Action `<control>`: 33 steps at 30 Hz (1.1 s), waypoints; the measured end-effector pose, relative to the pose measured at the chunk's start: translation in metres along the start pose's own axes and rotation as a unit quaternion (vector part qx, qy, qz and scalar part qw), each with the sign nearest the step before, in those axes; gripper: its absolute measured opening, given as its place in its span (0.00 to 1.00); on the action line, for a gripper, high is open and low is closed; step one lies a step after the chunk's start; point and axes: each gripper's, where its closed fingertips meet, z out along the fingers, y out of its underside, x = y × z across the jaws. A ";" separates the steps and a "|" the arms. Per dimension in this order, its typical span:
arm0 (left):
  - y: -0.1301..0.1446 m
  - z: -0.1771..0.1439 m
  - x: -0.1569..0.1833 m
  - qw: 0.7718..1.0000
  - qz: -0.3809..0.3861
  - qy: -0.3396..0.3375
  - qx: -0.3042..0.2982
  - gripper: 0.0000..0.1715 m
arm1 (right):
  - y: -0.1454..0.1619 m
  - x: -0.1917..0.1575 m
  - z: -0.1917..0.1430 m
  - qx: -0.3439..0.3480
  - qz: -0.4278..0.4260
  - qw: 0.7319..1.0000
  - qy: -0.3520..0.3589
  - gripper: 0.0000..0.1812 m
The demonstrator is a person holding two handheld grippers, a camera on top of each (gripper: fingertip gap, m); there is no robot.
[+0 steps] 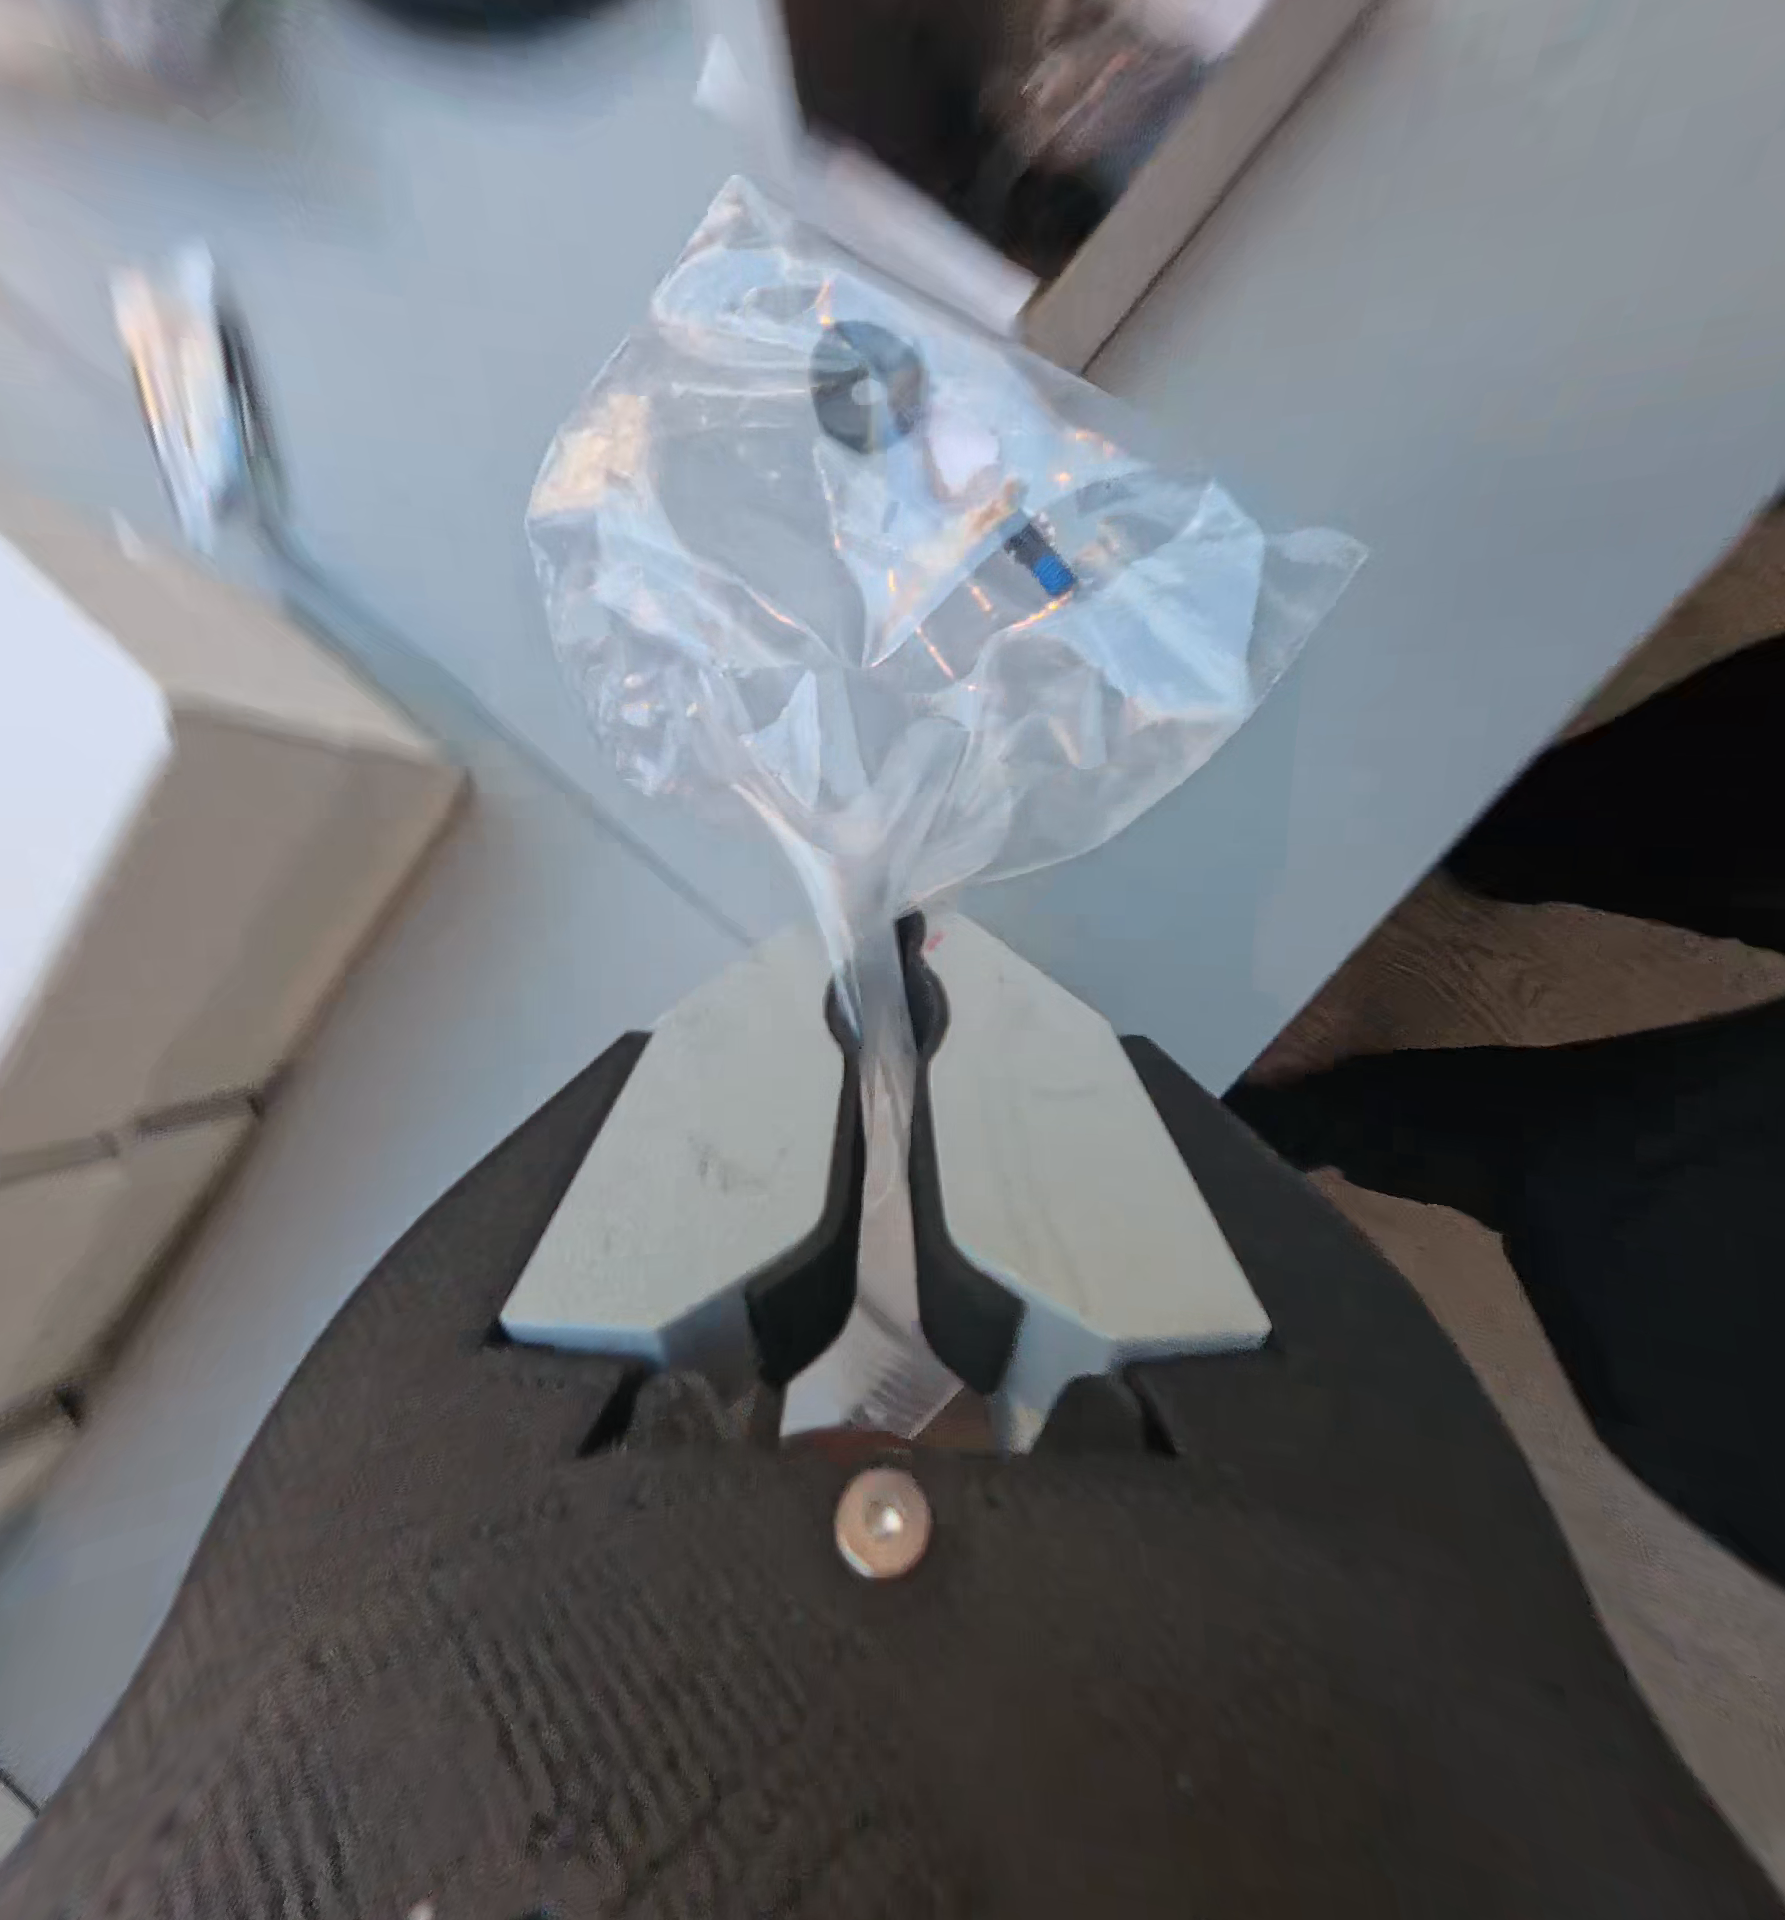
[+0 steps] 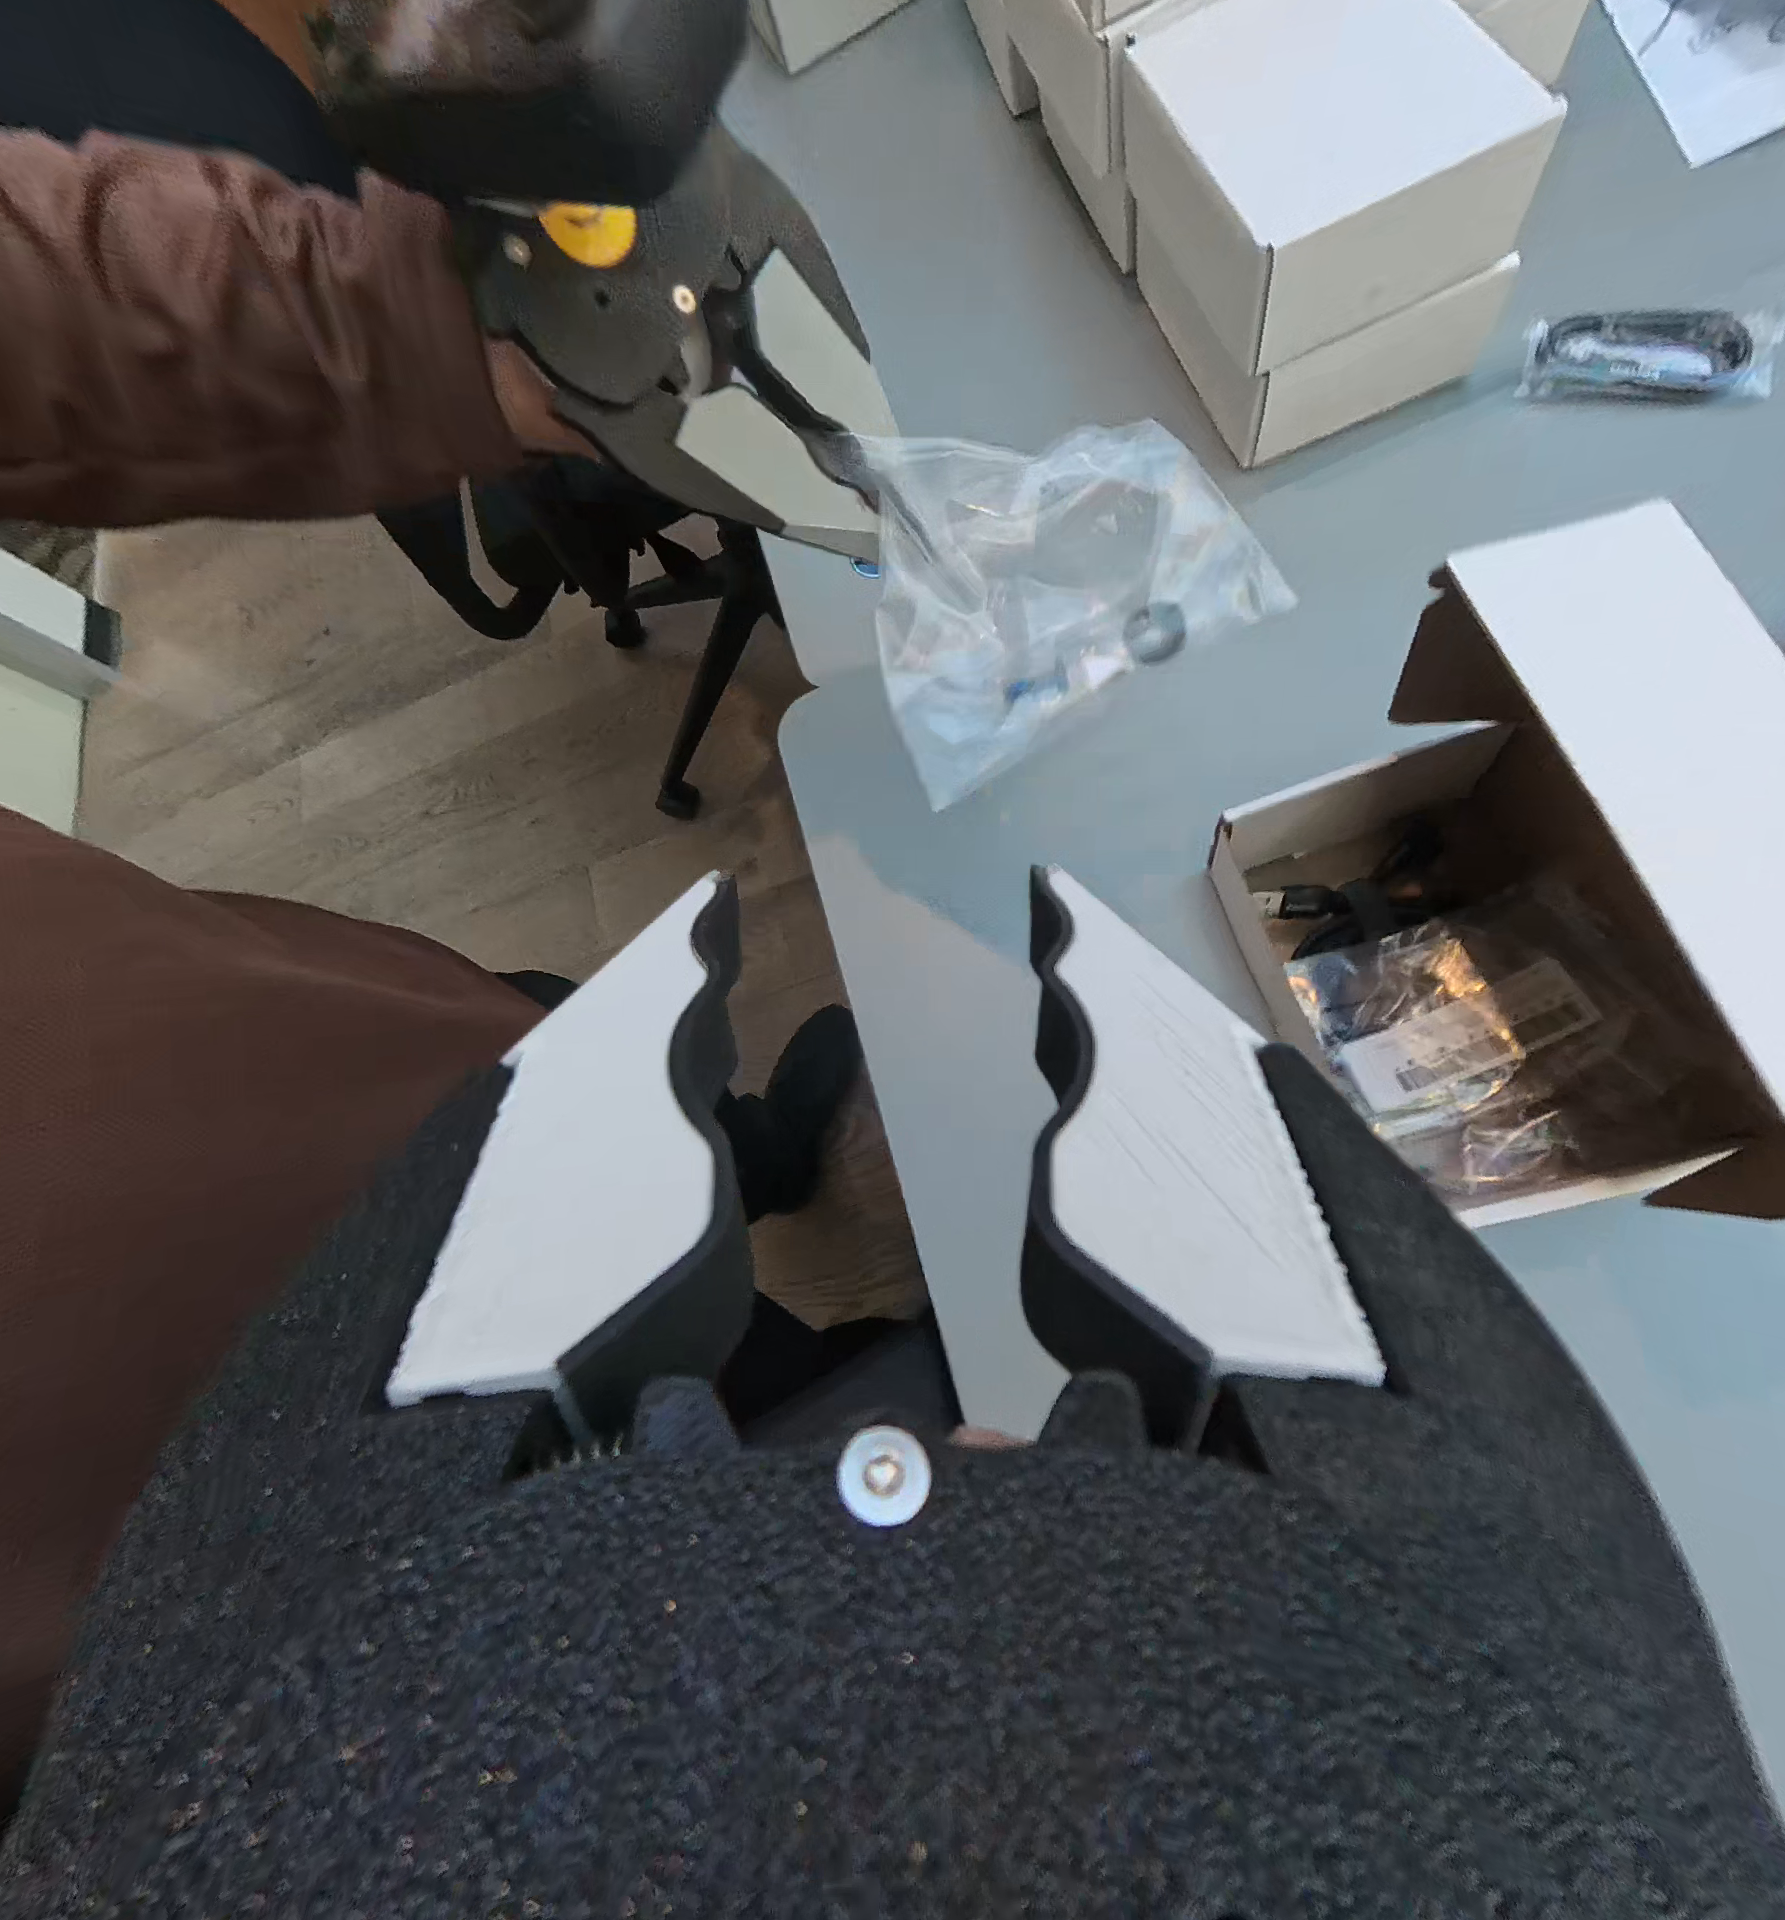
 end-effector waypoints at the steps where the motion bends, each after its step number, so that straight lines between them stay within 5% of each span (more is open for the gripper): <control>1: -0.018 -0.013 0.010 0.998 0.048 0.022 0.031 0.00 | -0.004 -0.001 -0.001 -0.004 -0.027 1.000 0.003 0.32; 6: -0.083 -0.084 0.061 0.950 0.252 0.130 0.127 0.00 | -0.029 -0.010 -0.007 -0.042 -0.190 0.980 0.033 0.45; 10: -0.131 -0.139 0.079 0.915 0.305 0.180 0.195 0.00 | -0.042 -0.027 -0.008 -0.054 -0.251 0.966 0.011 0.54; 12: -0.148 -0.160 0.086 0.901 0.292 0.223 0.232 0.00 | -0.049 -0.038 -0.009 -0.037 -0.242 0.969 -0.016 0.49; 17: -0.170 -0.181 0.094 0.865 0.187 0.347 0.310 0.00 | -0.053 -0.062 -0.018 -0.002 -0.213 0.974 -0.082 0.03; 22: -0.170 -0.164 0.084 0.875 0.108 0.358 0.307 0.02 | -0.044 -0.051 -0.024 0.010 -0.158 0.985 -0.073 0.00; 26: -0.174 -0.159 0.062 0.907 0.066 0.308 0.281 0.27 | -0.033 -0.043 -0.027 0.014 -0.104 0.991 -0.082 0.00; 29: -0.187 -0.188 0.043 0.907 0.030 0.283 0.309 0.31 | -0.022 -0.020 -0.027 0.007 -0.012 0.997 -0.082 0.00; 33: -0.193 -0.184 0.059 0.935 0.118 0.222 0.251 0.44 | -0.033 -0.024 -0.038 0.057 0.022 0.990 -0.127 0.00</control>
